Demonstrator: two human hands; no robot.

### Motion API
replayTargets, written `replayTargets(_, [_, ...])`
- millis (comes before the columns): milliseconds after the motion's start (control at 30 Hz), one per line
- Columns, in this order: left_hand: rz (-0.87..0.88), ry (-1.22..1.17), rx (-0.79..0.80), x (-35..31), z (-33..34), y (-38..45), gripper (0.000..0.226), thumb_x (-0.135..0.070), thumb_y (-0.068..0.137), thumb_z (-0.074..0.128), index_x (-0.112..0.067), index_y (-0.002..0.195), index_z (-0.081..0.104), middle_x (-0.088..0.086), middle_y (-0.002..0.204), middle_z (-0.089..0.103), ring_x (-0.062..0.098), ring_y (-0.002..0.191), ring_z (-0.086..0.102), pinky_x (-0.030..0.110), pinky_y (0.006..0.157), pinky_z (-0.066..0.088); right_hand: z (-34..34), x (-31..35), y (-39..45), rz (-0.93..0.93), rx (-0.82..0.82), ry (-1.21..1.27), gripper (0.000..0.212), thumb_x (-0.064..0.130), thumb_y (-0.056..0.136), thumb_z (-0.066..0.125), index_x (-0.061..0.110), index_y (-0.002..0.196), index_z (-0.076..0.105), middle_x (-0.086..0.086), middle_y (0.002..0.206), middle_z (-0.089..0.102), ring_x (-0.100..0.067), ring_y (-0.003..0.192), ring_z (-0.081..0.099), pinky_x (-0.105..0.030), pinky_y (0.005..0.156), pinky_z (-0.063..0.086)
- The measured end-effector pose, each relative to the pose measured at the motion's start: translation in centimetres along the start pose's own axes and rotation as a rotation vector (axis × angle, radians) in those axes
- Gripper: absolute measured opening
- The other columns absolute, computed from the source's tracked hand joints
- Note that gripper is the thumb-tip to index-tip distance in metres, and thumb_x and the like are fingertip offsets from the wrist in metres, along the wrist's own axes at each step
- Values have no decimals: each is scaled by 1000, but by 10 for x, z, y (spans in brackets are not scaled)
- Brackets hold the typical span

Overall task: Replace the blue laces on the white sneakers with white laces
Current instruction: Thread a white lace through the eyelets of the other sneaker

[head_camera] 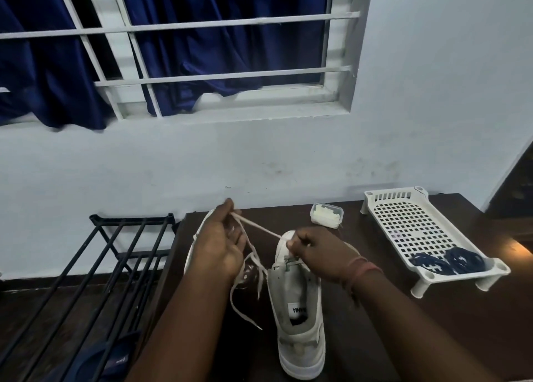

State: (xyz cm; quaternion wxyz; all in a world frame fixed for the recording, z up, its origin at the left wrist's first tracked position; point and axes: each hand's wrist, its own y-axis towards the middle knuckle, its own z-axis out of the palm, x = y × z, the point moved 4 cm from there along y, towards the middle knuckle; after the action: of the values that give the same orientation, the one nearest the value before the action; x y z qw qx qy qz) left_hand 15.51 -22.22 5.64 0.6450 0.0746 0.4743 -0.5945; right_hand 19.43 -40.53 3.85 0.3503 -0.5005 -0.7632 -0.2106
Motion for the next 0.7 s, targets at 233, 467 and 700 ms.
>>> replayTargets(233, [176, 226, 179, -9, 8, -6, 36, -31, 105, 47, -13, 77, 60, 10, 91, 73, 23, 91, 72, 35, 90, 53, -2, -6, 2, 86, -247, 4, 42, 54, 91, 53, 25, 61, 59, 10, 61, 56, -9, 68, 56, -28, 69, 44])
replayTargets(467, [102, 253, 461, 9, 37, -28, 35, -31, 104, 48, -13, 75, 53, 9, 77, 68, 29, 81, 64, 43, 78, 52, 10, 21, -3, 386, 245, 1162, 45, 60, 94, 47, 21, 92, 70, -5, 71, 63, -13, 53, 44, -25, 52, 33])
replayTargets(700, [338, 484, 195, -11, 13, -15, 39, -28, 105, 47, -13, 69, 44, 4, 61, 36, 17, 51, 35, 31, 52, 45, -11, -12, 1, 507, -32, 1409, 21, 11, 101, 47, 4, 87, 60, -7, 69, 58, -11, 50, 51, -20, 39, 42])
